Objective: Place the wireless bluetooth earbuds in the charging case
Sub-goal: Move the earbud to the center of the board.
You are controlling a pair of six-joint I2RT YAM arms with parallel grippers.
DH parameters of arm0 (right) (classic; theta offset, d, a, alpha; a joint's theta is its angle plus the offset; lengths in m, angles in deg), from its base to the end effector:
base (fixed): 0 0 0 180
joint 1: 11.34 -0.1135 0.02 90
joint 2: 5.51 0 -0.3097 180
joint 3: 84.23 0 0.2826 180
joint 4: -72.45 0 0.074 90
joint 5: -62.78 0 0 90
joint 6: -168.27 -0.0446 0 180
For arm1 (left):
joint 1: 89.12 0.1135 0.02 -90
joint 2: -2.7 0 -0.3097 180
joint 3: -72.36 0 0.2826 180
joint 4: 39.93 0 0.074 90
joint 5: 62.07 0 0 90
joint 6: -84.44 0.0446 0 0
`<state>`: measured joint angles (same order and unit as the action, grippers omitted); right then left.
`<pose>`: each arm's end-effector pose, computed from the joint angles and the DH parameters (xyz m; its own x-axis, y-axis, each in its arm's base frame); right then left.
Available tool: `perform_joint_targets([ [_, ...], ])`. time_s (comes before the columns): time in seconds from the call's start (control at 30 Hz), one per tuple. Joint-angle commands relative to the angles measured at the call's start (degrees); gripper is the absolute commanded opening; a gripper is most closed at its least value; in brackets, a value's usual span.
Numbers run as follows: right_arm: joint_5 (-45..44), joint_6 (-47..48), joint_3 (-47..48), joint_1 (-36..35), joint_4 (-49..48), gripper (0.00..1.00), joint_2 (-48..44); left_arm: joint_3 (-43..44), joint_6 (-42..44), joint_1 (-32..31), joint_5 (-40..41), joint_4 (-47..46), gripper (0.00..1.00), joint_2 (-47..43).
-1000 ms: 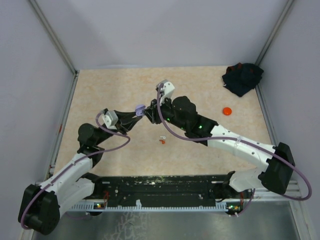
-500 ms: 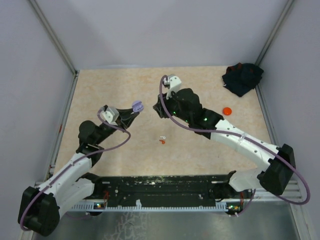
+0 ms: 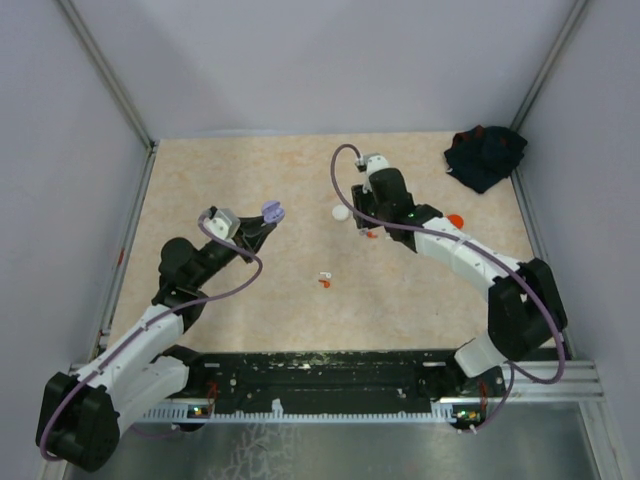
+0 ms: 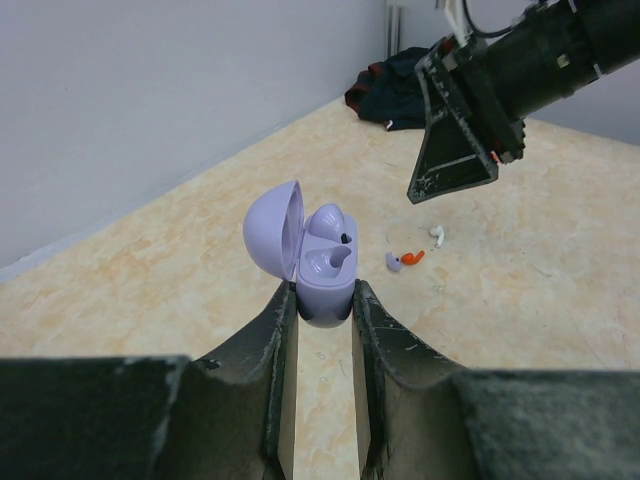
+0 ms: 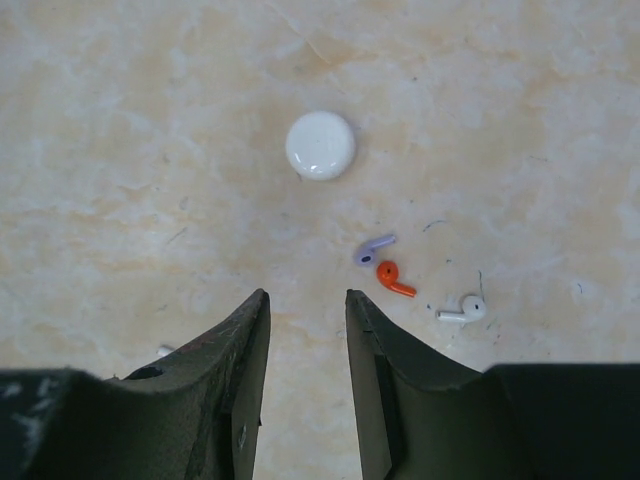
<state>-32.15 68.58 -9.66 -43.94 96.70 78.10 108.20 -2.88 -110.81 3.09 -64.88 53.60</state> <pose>0.3084 0.1927 0.3119 -0.5360 -0.1437 -0.8319 -0.3916 0.9153 0.0942 0.1885 -0.0952 0.3001 0.1931 -0.0311 -0.9807 0.7117 0.6925 0.1181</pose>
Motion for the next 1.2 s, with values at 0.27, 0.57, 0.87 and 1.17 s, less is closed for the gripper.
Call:
perform_joint_targets([
  [0.27,1.5,3.3,3.3,3.9,-4.3,0.33,15.4,2.1,0.8,0.4,-0.1,-0.1,0.0,0.2],
  [0.57,1.3,3.8,5.5,4.0,-5.6,0.31,20.6,2.1,0.7,0.4,-0.7,-0.1,0.0,0.3],
  [0.87,-0.8,3.3,6.6,4.0,-5.5,0.31,23.2,2.1,0.5,0.4,-1.2,-0.2,0.0,0.4],
  [1.17,2.5,1.8,6.1,3.9,-4.1,0.29,22.9,2.2,0.2,0.4,-1.8,-0.3,0.0,0.9],
])
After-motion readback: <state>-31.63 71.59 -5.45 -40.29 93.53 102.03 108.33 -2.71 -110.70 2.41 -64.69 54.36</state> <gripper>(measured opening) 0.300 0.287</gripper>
